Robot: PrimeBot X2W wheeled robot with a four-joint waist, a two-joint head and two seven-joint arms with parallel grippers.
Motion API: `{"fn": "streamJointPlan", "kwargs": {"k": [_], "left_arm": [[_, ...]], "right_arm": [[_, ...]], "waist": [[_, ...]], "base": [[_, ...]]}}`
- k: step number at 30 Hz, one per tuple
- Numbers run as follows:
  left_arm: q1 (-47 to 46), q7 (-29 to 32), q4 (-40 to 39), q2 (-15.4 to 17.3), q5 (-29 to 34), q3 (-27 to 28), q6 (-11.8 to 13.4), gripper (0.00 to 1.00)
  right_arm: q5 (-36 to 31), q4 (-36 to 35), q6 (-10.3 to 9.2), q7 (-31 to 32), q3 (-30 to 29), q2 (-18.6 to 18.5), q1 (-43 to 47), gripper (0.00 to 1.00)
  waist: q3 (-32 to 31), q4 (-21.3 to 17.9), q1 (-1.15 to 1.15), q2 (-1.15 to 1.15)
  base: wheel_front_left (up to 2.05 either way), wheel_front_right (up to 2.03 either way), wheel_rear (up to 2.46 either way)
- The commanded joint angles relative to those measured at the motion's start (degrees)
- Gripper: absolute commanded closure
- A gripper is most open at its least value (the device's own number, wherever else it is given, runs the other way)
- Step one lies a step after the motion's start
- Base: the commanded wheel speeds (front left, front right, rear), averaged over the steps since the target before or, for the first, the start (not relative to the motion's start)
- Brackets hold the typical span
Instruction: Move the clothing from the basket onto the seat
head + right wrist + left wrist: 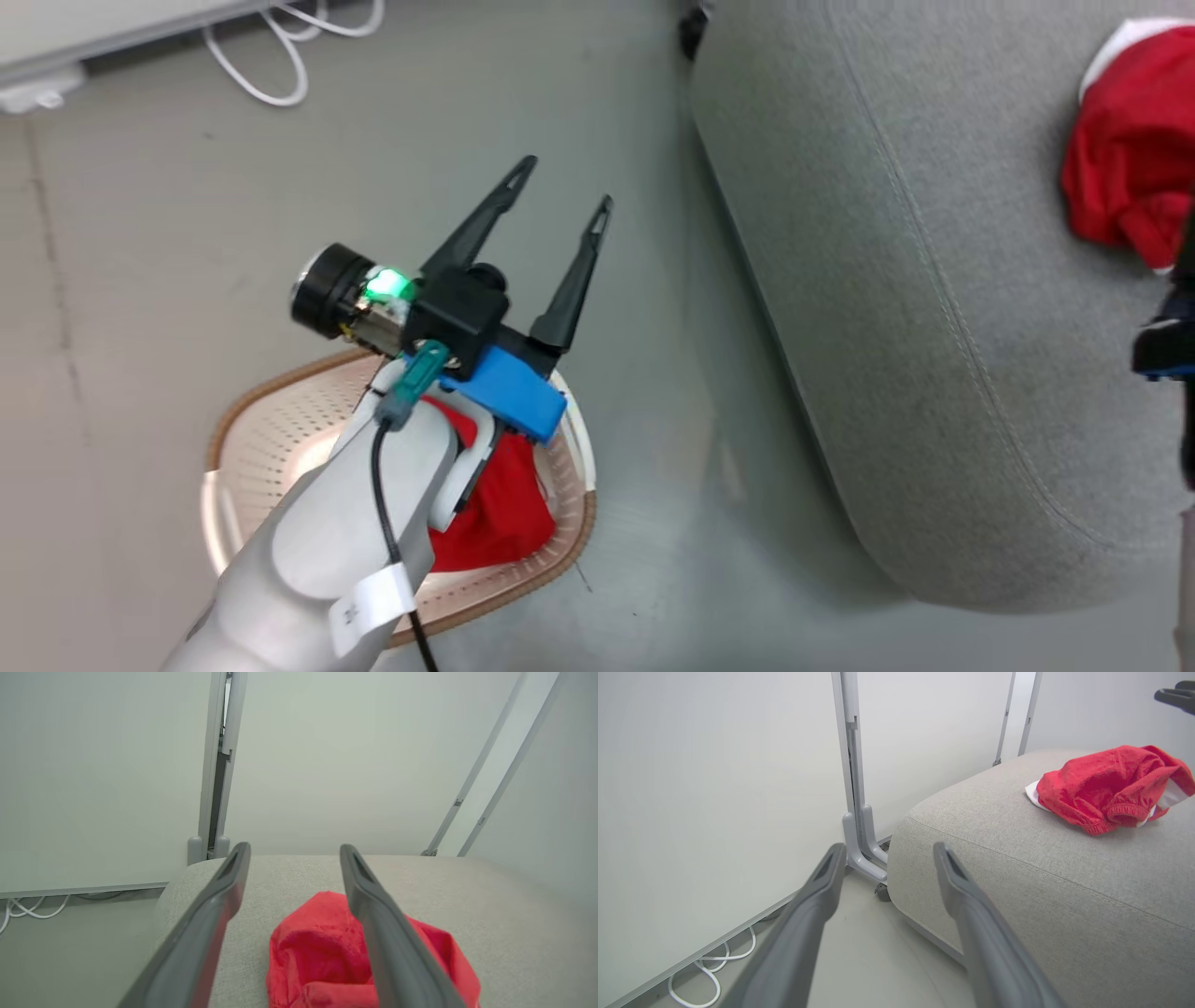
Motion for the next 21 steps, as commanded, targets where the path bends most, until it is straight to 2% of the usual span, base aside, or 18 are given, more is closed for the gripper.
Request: {"fn": "streamJointPlan", "kwargs": {"k": [1, 11, 21], "left_arm": [[1.5, -0.2, -0.8, 0.2, 0.3, 1.2, 0.5, 0.00], [10.4, -0.2, -8.0, -0.6, 3.5, 13.5, 1.1, 0.00], [19.0, -0.2, -10.6, -3.6, 6.7, 24.2, -0.9, 0.00]], "right_arm": [[0.3, -0.5, 0.01, 0.0, 1.1, 0.0, 0.6, 0.00], [1.8, -0.8, 0.01, 0.0, 13.6, 1.5, 1.6, 0.00], [3.7, 0.4, 0.01, 0.0, 18.7, 4.3, 5.1, 0.00]], "waist": [[-2.8, 2.8, 0.01, 0.00], [-9.0, 8.3, 0.01, 0.00], [-14.7, 12.5, 0.01, 0.00]], "base": [[0.00, 0.00, 0.00], [0.00, 0.00, 0.00], [0.00, 0.00, 0.00]]}}
